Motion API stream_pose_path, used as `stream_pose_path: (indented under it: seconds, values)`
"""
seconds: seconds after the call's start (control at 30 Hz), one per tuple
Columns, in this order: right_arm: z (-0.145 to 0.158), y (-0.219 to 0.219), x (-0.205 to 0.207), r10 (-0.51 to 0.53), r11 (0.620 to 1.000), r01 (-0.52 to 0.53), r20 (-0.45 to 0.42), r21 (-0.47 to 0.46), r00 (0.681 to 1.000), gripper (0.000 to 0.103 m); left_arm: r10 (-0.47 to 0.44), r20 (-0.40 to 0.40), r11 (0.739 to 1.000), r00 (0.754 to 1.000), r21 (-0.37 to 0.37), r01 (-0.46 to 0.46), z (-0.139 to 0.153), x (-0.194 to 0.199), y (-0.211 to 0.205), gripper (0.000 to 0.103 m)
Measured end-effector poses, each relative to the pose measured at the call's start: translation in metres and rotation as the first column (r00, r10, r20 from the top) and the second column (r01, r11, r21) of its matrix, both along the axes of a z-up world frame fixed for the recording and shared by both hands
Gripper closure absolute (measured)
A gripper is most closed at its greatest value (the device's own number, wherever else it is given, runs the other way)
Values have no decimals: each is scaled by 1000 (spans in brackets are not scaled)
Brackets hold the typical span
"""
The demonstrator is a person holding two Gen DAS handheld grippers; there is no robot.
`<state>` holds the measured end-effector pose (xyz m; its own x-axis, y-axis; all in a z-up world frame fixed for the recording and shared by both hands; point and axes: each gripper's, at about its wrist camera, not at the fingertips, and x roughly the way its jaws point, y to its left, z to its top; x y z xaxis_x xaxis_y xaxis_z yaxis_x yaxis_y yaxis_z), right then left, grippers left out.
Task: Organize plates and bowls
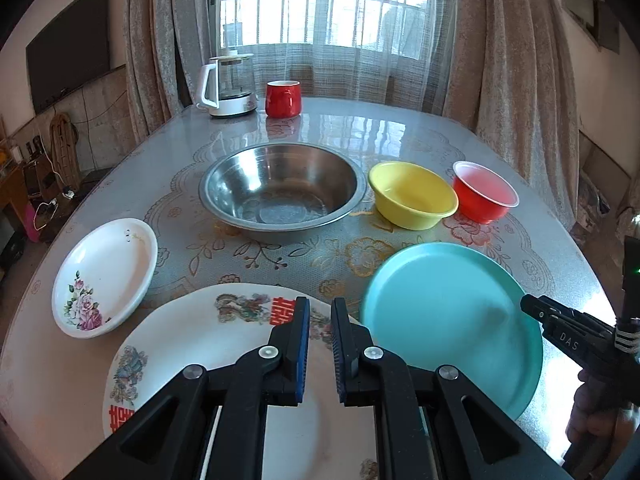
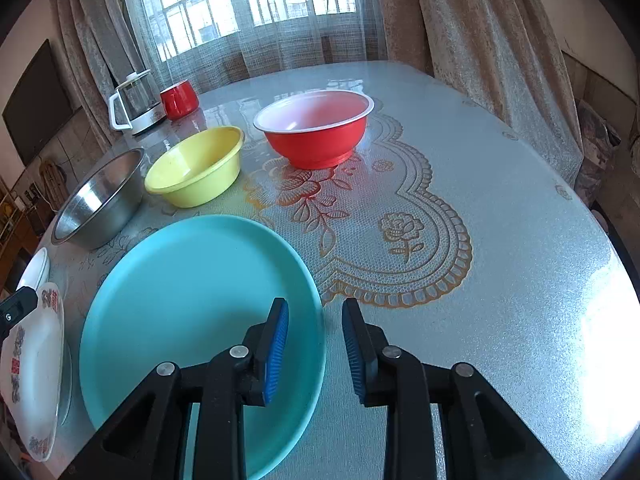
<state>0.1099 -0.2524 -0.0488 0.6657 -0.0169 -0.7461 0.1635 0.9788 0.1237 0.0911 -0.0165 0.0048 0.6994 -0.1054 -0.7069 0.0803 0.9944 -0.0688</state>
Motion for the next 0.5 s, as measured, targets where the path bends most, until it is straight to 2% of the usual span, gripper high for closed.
stream_pose_path:
  seconds: [0.07, 0.13, 0.27, 0.37, 0.5]
  values:
    - [9, 4, -1, 1, 1000, 0, 28, -13, 1000, 64, 33, -7, 999, 999, -18, -34, 0, -1, 19, 91]
    - [17, 12, -1, 30, 1000, -30, 49, 4, 998, 61, 78, -12, 996, 997, -33, -78, -2, -2, 40, 85]
    - [30, 43, 9, 177, 975, -183, 58, 127, 982, 50, 172, 4, 983, 985, -58, -171, -3, -6, 87, 79]
    - [35, 80, 17, 305, 922, -311, 62, 230, 950, 50, 236, 19, 969, 972, -87, -233, -2, -8, 125, 77]
    - [37, 135, 32, 447, 826, -437, 59, 356, 893, 50, 313, 30, 945, 949, -106, -309, -5, -6, 174, 70]
